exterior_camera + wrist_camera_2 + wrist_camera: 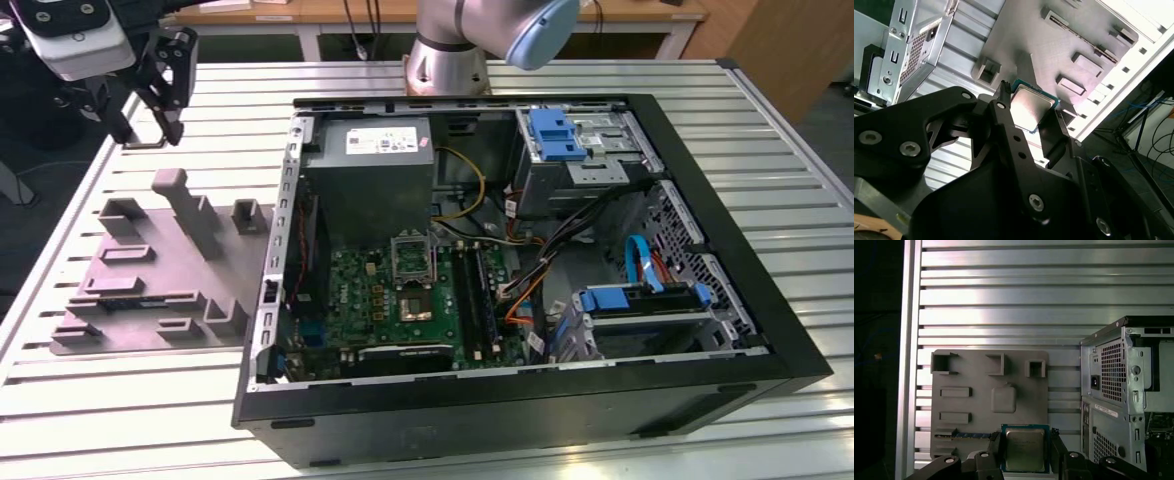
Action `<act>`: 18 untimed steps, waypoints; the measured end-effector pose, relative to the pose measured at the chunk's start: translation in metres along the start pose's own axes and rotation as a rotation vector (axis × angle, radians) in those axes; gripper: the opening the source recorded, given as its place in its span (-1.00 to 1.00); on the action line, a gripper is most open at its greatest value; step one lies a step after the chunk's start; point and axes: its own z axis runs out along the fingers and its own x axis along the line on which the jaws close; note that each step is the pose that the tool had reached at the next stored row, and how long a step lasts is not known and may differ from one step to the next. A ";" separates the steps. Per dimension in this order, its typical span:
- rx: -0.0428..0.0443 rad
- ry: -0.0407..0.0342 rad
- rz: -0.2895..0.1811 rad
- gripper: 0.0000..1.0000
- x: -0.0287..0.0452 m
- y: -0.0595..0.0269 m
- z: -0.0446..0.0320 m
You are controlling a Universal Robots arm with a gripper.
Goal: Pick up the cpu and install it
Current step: 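Pick up the cpu and move it towards the insertion slot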
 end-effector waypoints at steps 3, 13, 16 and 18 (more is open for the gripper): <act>0.0000 0.0001 0.000 -0.06 -0.0023 0.0000 -0.0001; 0.0000 0.0000 0.000 -0.06 -0.0087 0.0001 -0.0004; 0.0000 0.0001 0.000 -0.06 -0.0100 0.0001 -0.0005; 0.0000 0.0000 0.000 -0.06 -0.0112 0.0001 -0.0005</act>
